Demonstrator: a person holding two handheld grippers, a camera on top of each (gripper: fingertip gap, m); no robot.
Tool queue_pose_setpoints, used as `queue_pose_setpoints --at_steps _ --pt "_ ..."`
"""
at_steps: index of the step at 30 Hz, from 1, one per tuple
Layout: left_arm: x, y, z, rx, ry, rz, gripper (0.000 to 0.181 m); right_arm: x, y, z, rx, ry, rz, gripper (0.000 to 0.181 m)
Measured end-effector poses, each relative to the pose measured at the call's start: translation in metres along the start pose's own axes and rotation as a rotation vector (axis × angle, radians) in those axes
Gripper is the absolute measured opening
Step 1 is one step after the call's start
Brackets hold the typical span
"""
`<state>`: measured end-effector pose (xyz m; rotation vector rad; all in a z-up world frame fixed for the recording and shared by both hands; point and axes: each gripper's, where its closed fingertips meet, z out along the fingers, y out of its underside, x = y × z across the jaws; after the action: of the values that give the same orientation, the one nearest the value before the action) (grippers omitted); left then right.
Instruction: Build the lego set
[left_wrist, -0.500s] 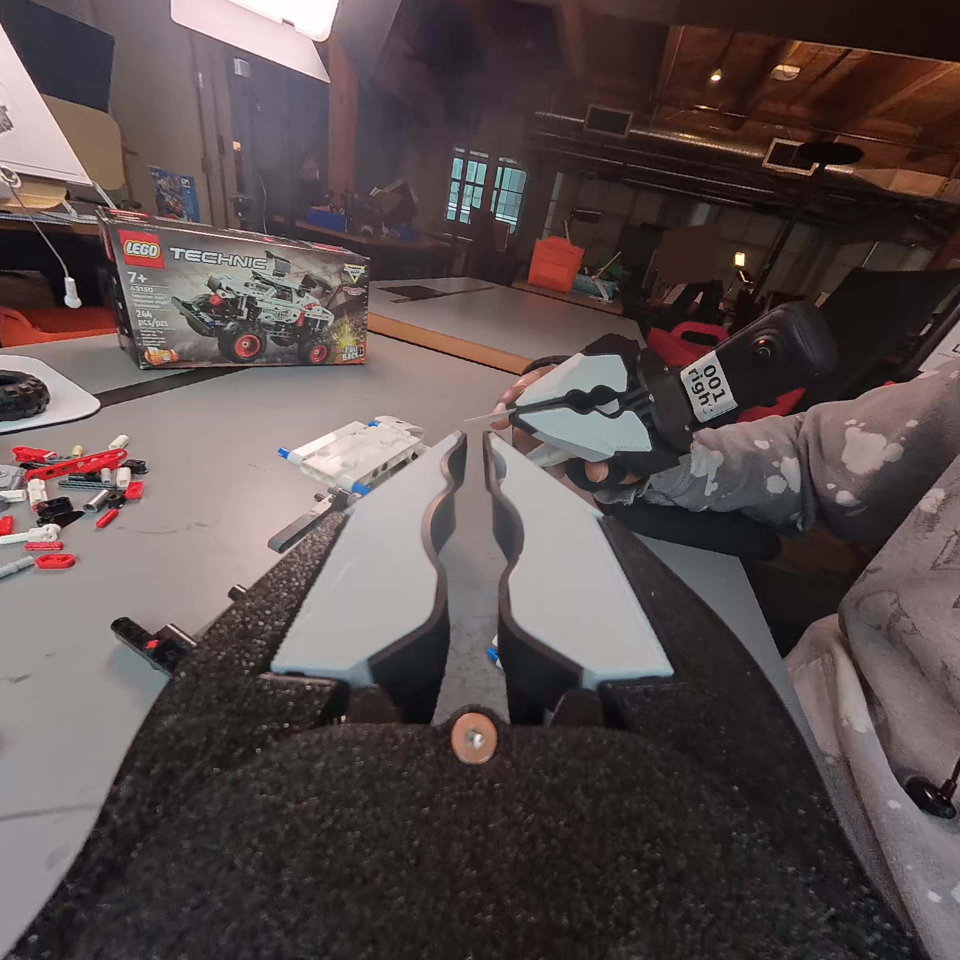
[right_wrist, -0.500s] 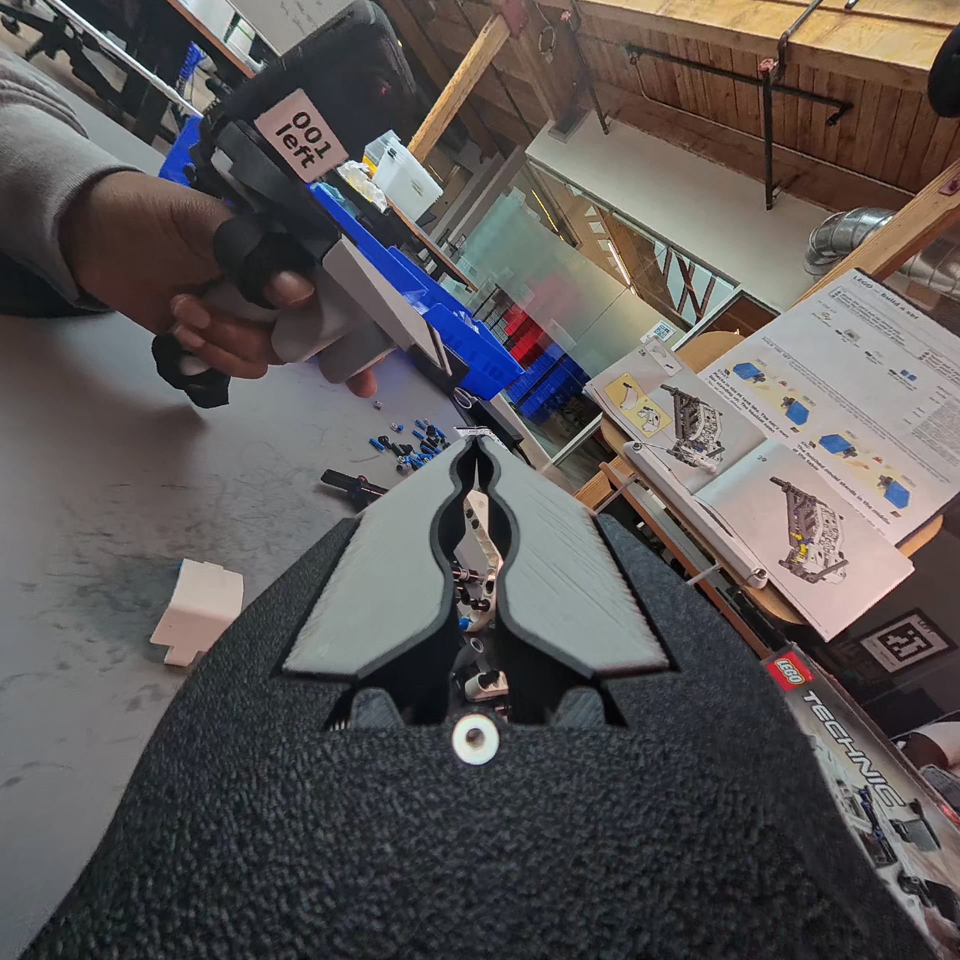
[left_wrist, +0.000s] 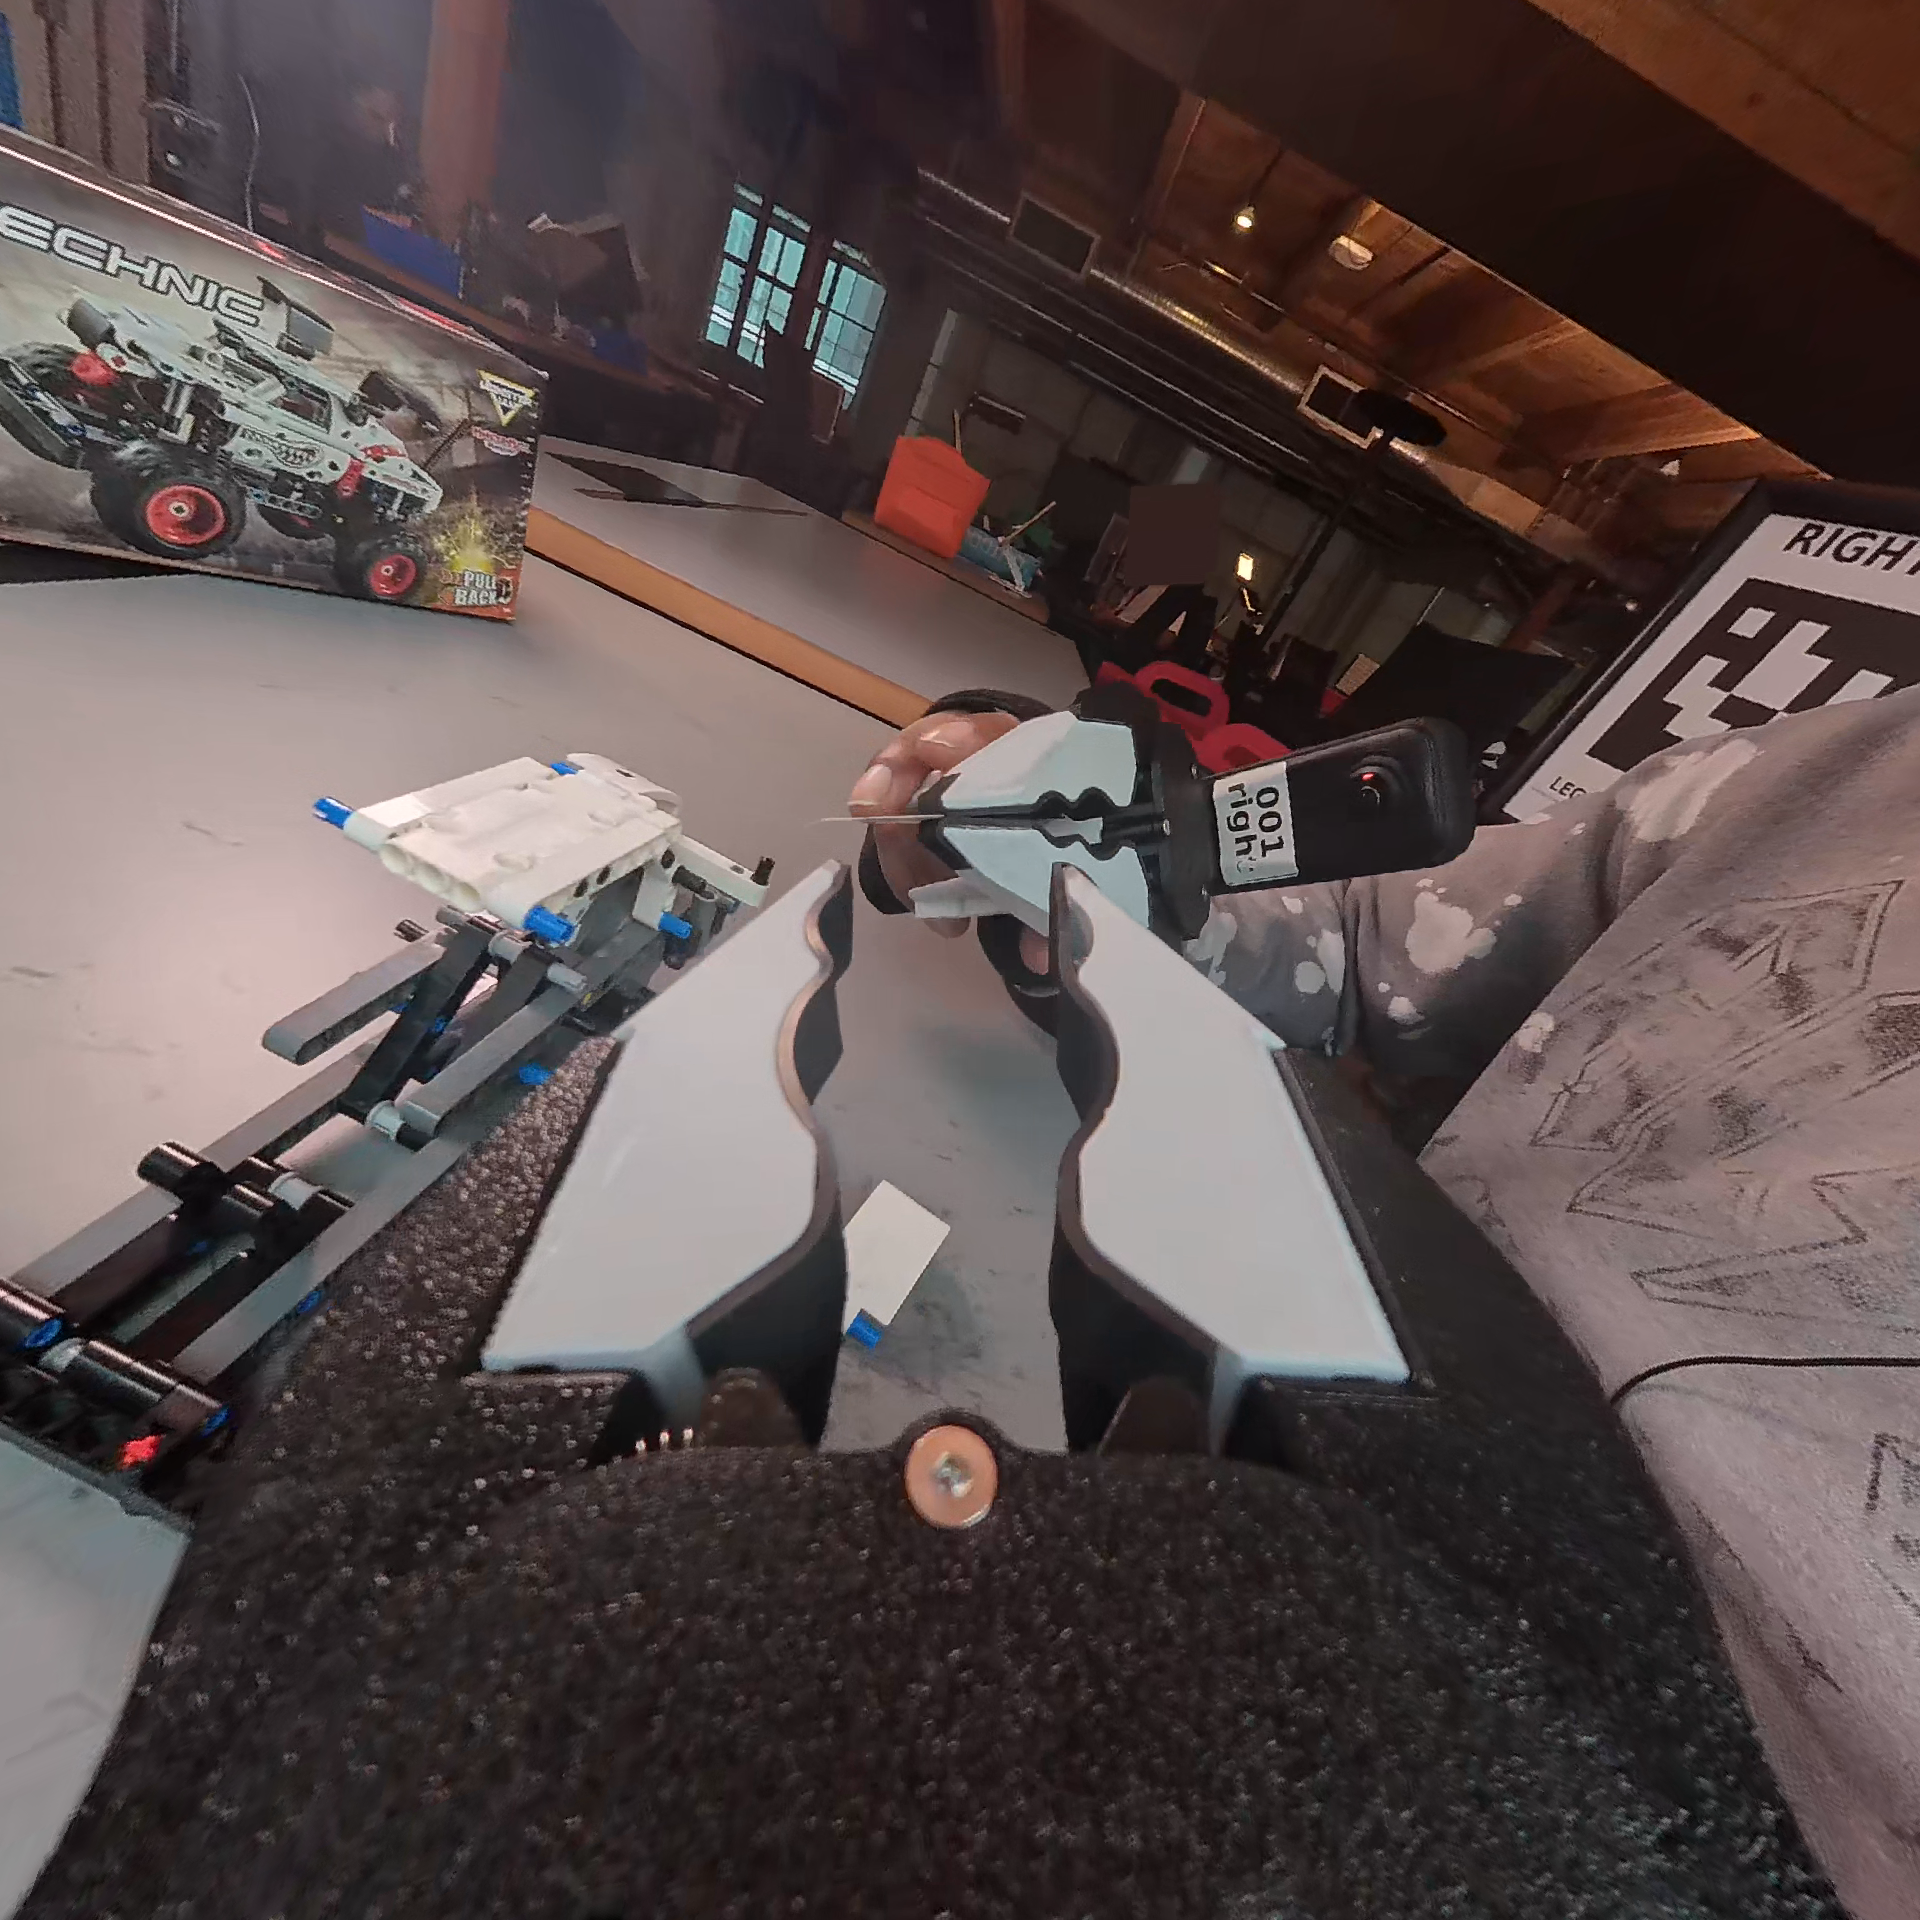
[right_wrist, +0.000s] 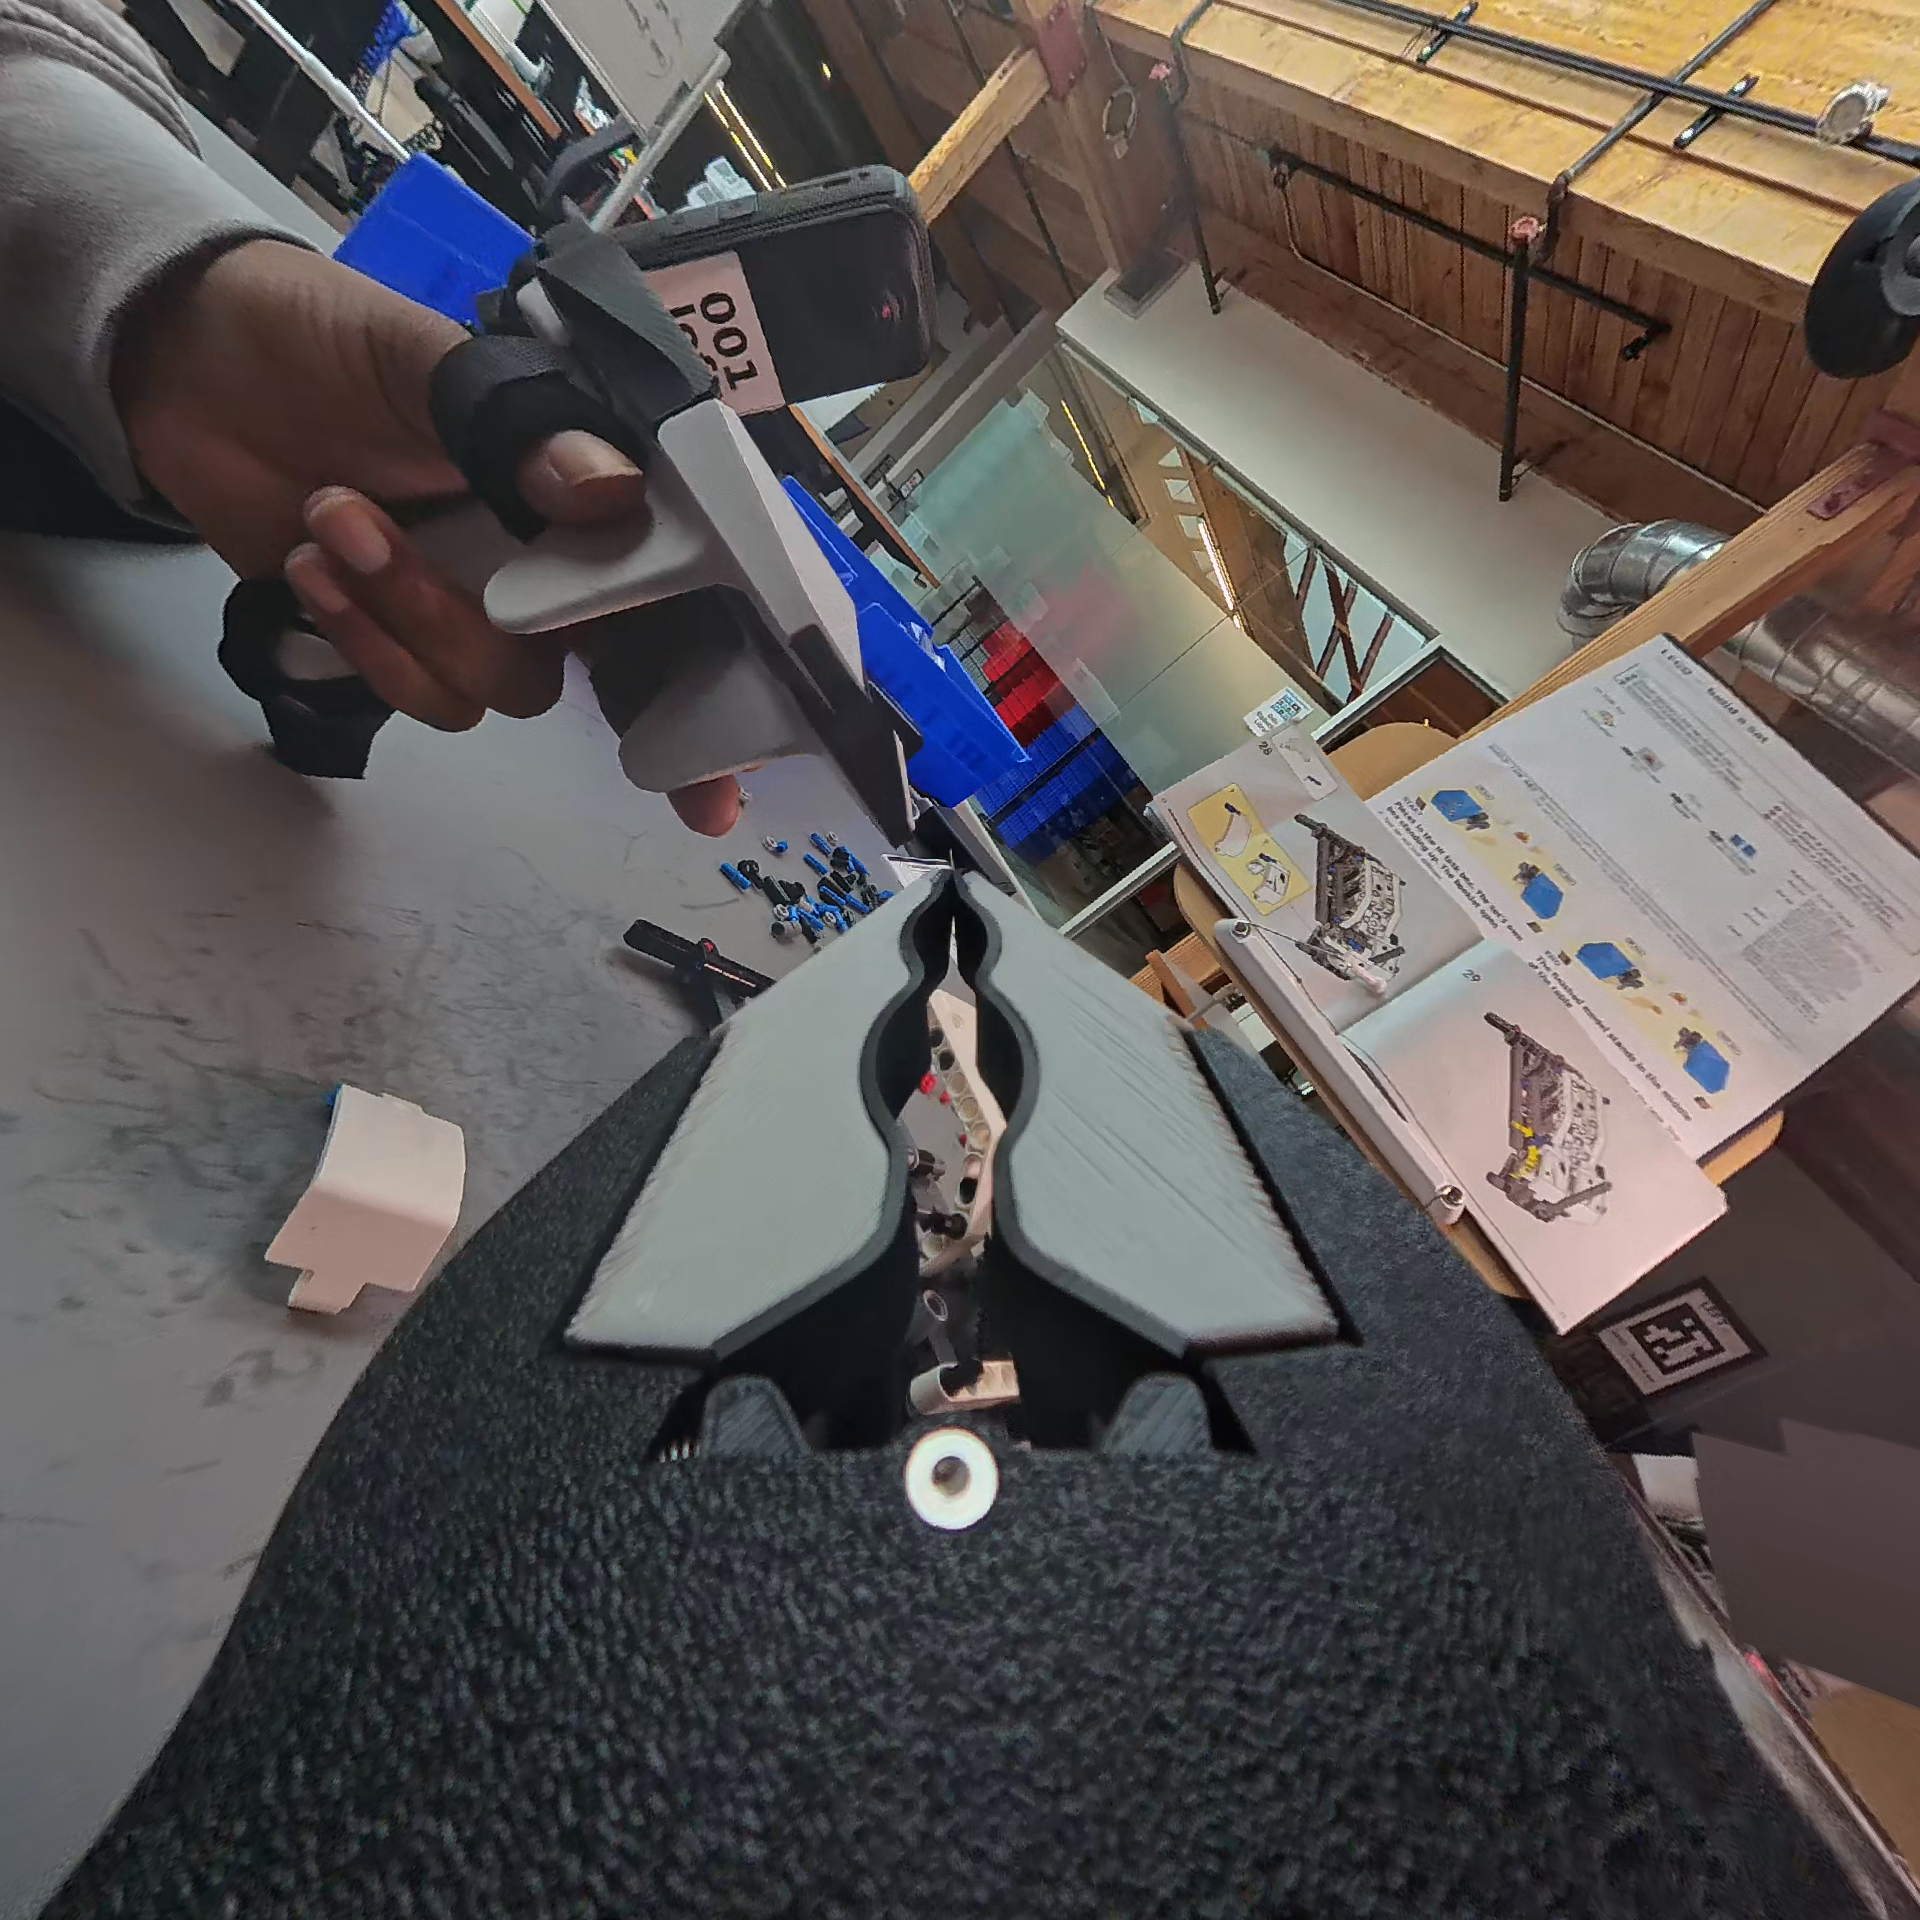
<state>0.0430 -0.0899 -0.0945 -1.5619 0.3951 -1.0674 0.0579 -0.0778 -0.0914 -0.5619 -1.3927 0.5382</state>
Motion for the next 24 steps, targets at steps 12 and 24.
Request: queue_pose_setpoints --at_steps 12,24 --pt "0.003 -0.003 -0.002 0.054 0.126 -0.235 0.024 -0.013 -0.018 -0.004 0.030 0.073 -0.481 0.000" --pt "0.010 -0.001 -0.001 0.064 0.247 -0.400 0.020 -0.023 -0.024 -0.003 0.050 0.058 -0.517 0.000"
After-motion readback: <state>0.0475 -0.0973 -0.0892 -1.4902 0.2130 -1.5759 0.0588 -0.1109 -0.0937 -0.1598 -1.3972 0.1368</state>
